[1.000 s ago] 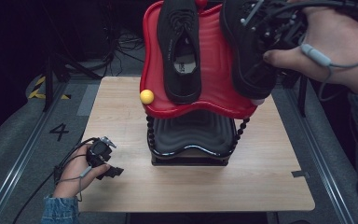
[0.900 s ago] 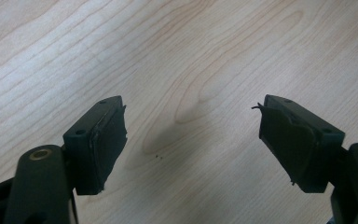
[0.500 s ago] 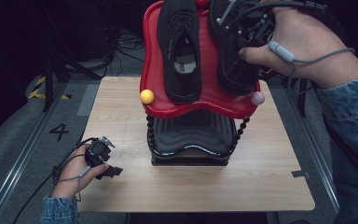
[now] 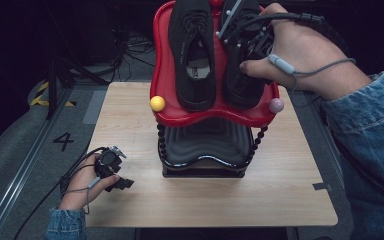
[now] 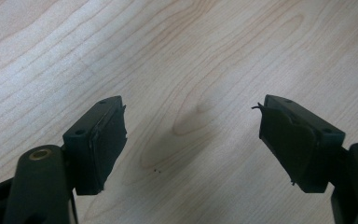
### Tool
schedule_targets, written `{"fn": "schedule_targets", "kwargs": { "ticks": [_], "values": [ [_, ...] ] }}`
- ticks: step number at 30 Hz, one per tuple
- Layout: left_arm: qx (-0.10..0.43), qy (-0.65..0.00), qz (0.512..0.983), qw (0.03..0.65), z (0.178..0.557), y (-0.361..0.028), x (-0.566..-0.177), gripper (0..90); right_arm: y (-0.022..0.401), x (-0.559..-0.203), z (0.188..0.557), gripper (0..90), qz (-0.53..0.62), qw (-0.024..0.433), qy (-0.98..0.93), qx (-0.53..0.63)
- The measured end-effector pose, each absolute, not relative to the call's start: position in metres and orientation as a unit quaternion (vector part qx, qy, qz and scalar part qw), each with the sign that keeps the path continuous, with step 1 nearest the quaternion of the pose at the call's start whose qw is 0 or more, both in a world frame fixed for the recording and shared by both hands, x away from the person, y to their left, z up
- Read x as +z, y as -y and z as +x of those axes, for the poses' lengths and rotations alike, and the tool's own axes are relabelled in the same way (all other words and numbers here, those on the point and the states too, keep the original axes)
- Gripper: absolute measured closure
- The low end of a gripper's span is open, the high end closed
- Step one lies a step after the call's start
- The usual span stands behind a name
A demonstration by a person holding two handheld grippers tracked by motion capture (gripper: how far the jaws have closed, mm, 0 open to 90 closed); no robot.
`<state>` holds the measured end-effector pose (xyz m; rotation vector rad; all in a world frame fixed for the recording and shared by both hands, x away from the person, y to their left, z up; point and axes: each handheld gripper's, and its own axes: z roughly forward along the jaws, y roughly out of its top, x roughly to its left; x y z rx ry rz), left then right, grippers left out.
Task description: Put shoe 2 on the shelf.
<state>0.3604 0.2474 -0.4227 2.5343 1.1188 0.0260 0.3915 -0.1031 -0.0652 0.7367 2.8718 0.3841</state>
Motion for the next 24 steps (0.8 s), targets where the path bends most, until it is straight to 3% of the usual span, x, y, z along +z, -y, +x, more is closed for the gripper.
{"fn": "schedule_targets", "kwargs": {
  "ticks": [11, 13, 19, 24],
  "values": [
    [0.003, -0.403, 0.897, 0.183, 0.358, -0.248, -0.424, 23.4, 0.097, -0.078, 0.392, 83.0, 0.238, 0.067, -0.961, 0.124],
    [0.005, -0.401, 0.897, 0.185, 0.357, -0.249, -0.425, 23.4, 0.098, -0.077, 0.391, 78.6, 0.237, 0.070, -0.960, 0.131],
    [0.008, -0.411, 0.893, 0.184, 0.353, -0.253, -0.425, 23.4, 0.104, -0.070, 0.387, 54.4, 0.235, 0.069, -0.953, 0.179],
    [0.005, -0.415, 0.891, 0.181, 0.350, -0.255, -0.425, 23.3, 0.114, -0.055, 0.380, 50.1, 0.237, 0.074, -0.946, 0.208]
  ]
}}
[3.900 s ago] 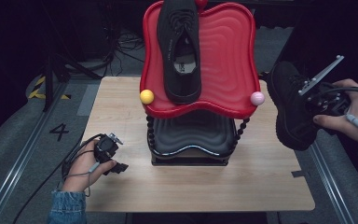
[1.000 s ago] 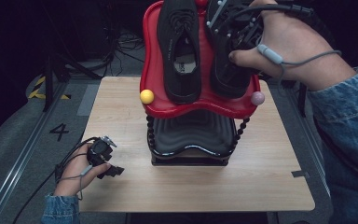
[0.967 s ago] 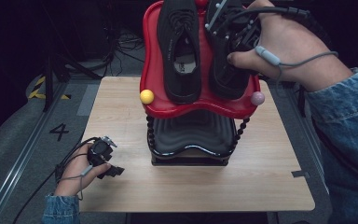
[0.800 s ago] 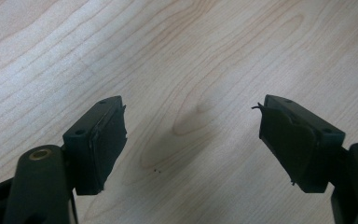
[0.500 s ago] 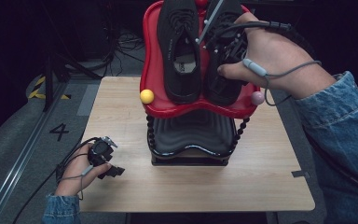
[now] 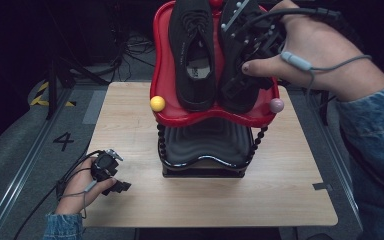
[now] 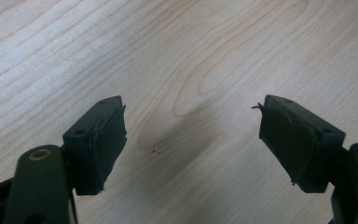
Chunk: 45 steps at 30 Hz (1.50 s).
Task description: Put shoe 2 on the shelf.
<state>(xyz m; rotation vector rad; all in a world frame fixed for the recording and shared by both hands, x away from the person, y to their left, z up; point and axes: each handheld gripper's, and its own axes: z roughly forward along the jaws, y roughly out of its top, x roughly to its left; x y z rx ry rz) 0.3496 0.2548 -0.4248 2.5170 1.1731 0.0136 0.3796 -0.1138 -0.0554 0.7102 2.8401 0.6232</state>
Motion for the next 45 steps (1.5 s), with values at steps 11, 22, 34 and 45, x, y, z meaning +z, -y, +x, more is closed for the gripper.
{"fn": "schedule_targets", "kwargs": {
  "ticks": [11, 22, 34, 45],
  "values": [
    [0.005, -0.420, 0.890, 0.178, 0.346, -0.258, -0.426, 23.1, 0.135, -0.030, 0.363, 47.6, 0.226, 0.096, -0.938, 0.244],
    [0.008, -0.423, 0.888, 0.181, 0.344, -0.261, -0.425, 23.1, 0.174, -0.014, 0.353, 47.9, 0.250, 0.112, -0.927, 0.258],
    [0.008, -0.428, 0.886, 0.180, 0.352, -0.262, -0.424, 23.1, 0.233, -0.031, 0.353, 46.9, 0.300, 0.116, -0.914, 0.248],
    [0.010, -0.425, 0.887, 0.180, 0.355, -0.262, -0.426, 23.1, 0.275, -0.079, 0.361, 44.4, 0.332, 0.106, -0.908, 0.232]
  ]
}}
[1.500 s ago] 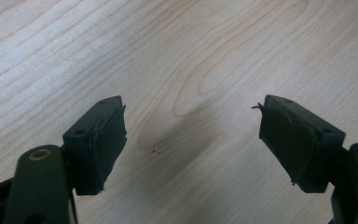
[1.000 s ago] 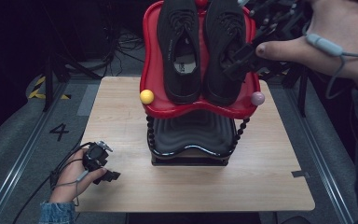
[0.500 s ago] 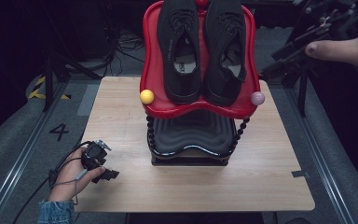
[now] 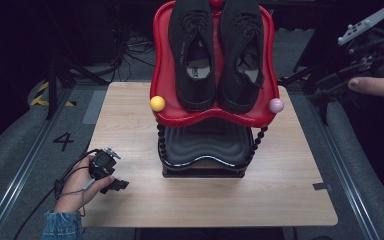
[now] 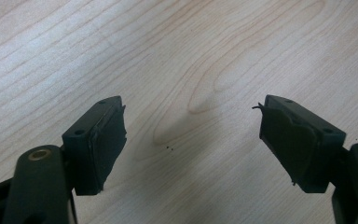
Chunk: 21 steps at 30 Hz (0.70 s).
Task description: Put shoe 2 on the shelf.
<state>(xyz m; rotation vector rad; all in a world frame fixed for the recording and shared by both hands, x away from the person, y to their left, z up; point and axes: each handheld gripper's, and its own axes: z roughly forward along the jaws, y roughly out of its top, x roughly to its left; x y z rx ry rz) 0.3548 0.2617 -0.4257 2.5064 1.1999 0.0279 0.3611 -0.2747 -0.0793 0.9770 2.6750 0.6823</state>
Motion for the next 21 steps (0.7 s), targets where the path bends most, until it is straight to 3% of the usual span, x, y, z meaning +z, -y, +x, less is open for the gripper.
{"fn": "schedule_targets", "kwargs": {
  "ticks": [7, 21],
  "values": [
    [0.013, -0.427, 0.886, 0.181, 0.355, -0.263, -0.425, 23.1, 0.289, -0.112, 0.367, 43.1, 0.336, 0.099, -0.911, 0.218],
    [0.005, -0.420, 0.888, 0.189, 0.356, -0.260, -0.426, 23.1, 0.311, -0.210, 0.381, 42.5, 0.348, 0.077, -0.915, 0.188]
  ]
}}
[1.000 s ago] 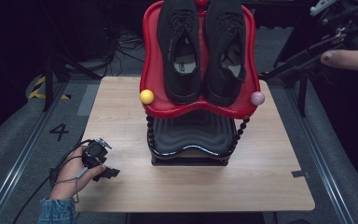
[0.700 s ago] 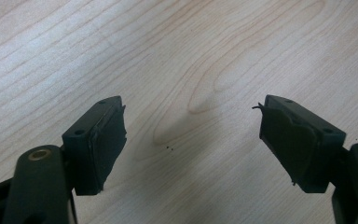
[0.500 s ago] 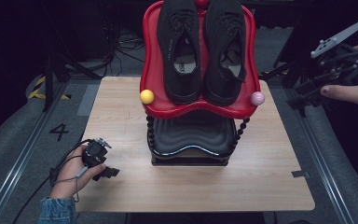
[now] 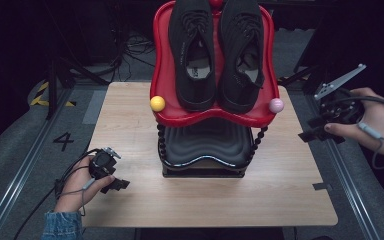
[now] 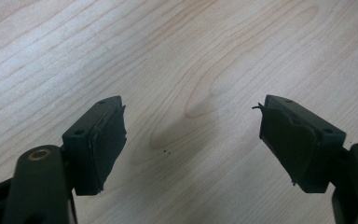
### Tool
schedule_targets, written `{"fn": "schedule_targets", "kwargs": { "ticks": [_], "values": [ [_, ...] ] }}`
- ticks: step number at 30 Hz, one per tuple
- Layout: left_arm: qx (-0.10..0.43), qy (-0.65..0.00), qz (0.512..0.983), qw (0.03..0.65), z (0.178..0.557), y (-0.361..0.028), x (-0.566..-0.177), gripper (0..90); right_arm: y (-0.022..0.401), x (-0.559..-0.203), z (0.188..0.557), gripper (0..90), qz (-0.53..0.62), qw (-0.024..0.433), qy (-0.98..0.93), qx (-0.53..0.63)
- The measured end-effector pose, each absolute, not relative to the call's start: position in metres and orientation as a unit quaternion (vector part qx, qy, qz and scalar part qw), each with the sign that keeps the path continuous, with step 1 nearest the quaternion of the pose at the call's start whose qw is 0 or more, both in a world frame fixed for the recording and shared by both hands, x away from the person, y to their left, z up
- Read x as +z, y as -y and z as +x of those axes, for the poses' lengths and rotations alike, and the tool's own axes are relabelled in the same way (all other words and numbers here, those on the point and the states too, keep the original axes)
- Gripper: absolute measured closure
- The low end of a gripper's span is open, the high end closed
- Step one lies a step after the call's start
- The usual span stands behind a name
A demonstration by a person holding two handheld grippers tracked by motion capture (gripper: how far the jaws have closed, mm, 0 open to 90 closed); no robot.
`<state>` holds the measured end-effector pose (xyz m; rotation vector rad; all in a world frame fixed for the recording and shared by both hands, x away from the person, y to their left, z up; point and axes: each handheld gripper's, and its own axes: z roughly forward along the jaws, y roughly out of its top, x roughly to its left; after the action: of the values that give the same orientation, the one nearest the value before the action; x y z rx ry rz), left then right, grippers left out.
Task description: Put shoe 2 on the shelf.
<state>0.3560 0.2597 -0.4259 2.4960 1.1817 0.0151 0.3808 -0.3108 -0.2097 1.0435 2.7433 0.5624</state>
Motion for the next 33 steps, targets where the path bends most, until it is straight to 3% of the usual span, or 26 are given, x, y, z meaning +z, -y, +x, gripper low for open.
{"fn": "schedule_targets", "kwargs": {
  "ticks": [11, 33],
  "values": [
    [0.003, -0.425, 0.886, 0.188, 0.356, -0.262, -0.429, 23.1, 0.324, -0.288, 0.389, 40.0, 0.355, 0.036, -0.909, 0.214],
    [0.005, -0.424, 0.886, 0.188, 0.354, -0.261, -0.430, 23.1, 0.339, -0.377, 0.386, 32.6, 0.362, 0.020, -0.904, 0.225]
  ]
}}
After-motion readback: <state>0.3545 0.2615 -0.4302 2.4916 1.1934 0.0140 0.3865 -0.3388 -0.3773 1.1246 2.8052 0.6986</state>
